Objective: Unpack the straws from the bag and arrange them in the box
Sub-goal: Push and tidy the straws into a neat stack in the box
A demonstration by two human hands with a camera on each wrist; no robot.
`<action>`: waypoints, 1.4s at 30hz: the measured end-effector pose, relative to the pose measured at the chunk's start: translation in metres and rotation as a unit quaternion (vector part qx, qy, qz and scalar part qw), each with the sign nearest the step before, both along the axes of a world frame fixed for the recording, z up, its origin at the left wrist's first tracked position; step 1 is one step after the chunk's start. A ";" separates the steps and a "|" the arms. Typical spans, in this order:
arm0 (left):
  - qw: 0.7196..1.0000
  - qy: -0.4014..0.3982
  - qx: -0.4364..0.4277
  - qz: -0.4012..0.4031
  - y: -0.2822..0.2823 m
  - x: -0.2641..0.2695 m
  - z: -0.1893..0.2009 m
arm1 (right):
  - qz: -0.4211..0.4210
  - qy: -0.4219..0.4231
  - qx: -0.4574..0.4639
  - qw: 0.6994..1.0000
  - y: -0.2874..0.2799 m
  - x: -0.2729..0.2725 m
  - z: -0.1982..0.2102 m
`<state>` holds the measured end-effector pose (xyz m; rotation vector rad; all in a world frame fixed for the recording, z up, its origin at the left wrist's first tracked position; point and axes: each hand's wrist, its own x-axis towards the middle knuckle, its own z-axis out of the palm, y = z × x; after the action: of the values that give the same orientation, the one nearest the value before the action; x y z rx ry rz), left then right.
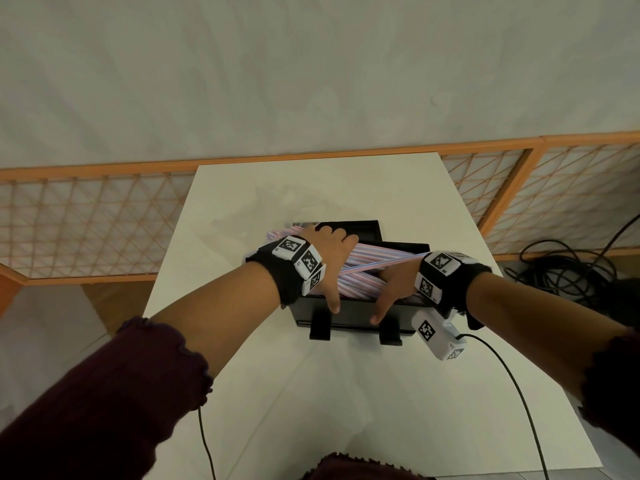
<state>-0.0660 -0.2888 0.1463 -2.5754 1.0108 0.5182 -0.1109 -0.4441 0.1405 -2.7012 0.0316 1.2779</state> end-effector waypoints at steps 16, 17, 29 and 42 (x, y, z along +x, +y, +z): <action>0.999 0.031 -0.035 0.018 0.001 0.003 0.010 | 0.039 -0.038 -0.030 0.998 -0.011 0.000 0.016; 0.999 0.034 -0.036 0.019 0.001 0.004 0.010 | 0.039 -0.032 -0.033 0.998 -0.011 -0.001 0.015; 0.998 0.042 -0.035 0.019 0.001 0.000 0.010 | 0.007 -0.008 -0.005 1.000 -0.012 -0.003 0.005; 0.996 0.069 -0.050 0.030 -0.001 0.000 0.014 | 0.050 -0.044 -0.017 0.998 -0.017 0.007 0.004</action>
<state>-0.0658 -0.2900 0.1607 -2.6958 1.0304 0.6850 -0.1035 -0.4615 0.1450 -2.8176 -0.0943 1.1918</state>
